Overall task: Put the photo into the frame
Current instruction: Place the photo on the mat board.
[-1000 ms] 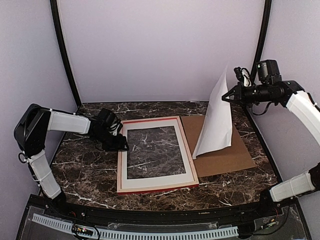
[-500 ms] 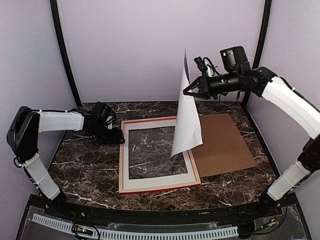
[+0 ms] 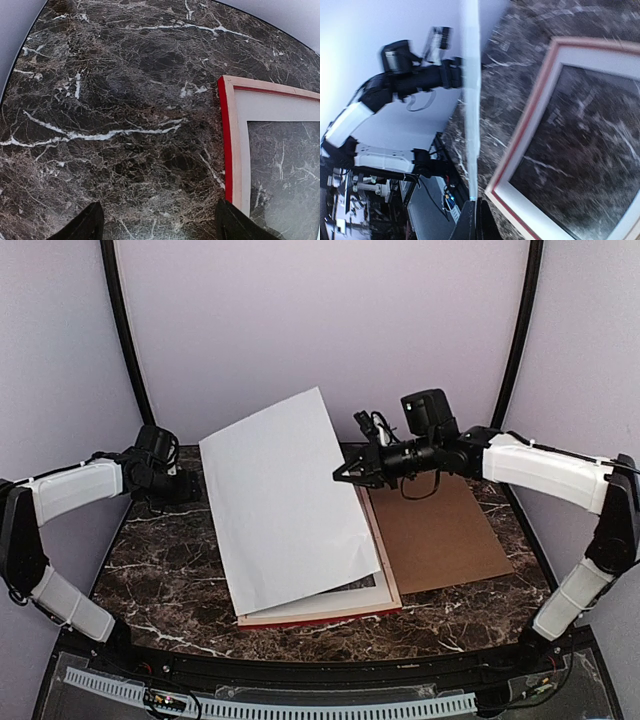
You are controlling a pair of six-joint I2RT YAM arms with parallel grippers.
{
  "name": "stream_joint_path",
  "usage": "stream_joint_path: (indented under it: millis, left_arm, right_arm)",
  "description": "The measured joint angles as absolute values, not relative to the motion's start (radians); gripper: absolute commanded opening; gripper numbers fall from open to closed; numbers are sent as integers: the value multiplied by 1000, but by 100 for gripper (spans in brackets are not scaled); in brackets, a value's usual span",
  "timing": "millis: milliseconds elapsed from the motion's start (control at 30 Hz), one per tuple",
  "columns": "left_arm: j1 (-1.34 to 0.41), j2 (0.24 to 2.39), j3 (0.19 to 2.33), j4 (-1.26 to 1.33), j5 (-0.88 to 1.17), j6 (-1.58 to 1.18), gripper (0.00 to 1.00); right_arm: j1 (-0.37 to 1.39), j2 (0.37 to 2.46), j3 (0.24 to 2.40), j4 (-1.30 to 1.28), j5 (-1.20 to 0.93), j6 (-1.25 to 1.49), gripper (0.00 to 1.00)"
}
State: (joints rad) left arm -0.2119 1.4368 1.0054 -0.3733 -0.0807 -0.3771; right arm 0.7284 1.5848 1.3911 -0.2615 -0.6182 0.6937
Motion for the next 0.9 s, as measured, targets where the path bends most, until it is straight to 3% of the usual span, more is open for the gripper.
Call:
stream_joint_path:
  millis: [267, 900]
  left_arm:
    - [-212, 1439, 994, -377, -95, -377, 79]
    - [-213, 1455, 974, -369, -38, -377, 80]
  right_arm:
    - [605, 1726, 1047, -92, -621, 783, 0]
    - [602, 1803, 1032, -24, -544, 749, 0]
